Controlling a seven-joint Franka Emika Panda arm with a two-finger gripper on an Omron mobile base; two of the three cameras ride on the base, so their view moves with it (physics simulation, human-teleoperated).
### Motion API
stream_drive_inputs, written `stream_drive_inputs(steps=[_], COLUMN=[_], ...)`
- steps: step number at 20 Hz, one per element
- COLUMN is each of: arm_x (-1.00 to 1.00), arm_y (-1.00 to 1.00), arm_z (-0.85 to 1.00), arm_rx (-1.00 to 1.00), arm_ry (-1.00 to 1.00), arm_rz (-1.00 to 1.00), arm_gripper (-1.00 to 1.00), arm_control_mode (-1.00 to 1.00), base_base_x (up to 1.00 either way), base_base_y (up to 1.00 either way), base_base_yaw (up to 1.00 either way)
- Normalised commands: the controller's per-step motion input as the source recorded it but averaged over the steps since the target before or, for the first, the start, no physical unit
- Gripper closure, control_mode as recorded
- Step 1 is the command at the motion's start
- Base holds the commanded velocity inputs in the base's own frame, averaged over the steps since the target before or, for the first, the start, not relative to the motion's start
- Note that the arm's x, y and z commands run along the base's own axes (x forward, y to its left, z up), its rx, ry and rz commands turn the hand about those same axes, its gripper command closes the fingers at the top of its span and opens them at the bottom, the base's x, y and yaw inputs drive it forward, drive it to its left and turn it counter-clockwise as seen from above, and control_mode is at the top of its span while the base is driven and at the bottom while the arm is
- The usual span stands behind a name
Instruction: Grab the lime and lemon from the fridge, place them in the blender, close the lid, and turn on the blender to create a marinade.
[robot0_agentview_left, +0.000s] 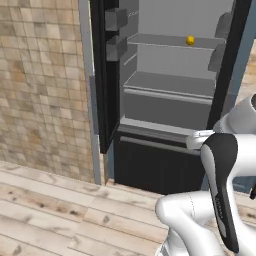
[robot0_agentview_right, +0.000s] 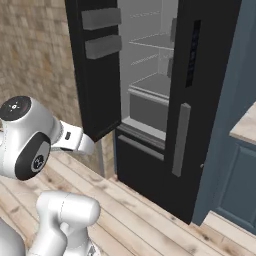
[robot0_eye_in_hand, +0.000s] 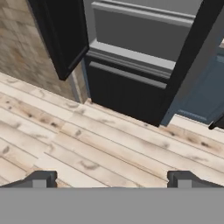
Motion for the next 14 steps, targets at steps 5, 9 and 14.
stream_drive_inputs(steps=[5, 9, 14], arm_x=[0.00, 0.00, 0.00], arm_y=[0.00, 0.00, 0.00], arm_z=[0.00, 0.00, 0.00], arm_rx=[0.00, 0.00, 0.00], arm_ry=[0.00, 0.00, 0.00], arm_rz=[0.00, 0.00, 0.00], arm_gripper=[-1.00, -1.00, -1.00], arm_control_mode=[1.00, 1.00, 1.00], base_base_x=[1.00, 1.00, 0.91], base_base_y=[0.36, 0.18, 0.06], base_base_yaw=[-0.24, -0.40, -0.50])
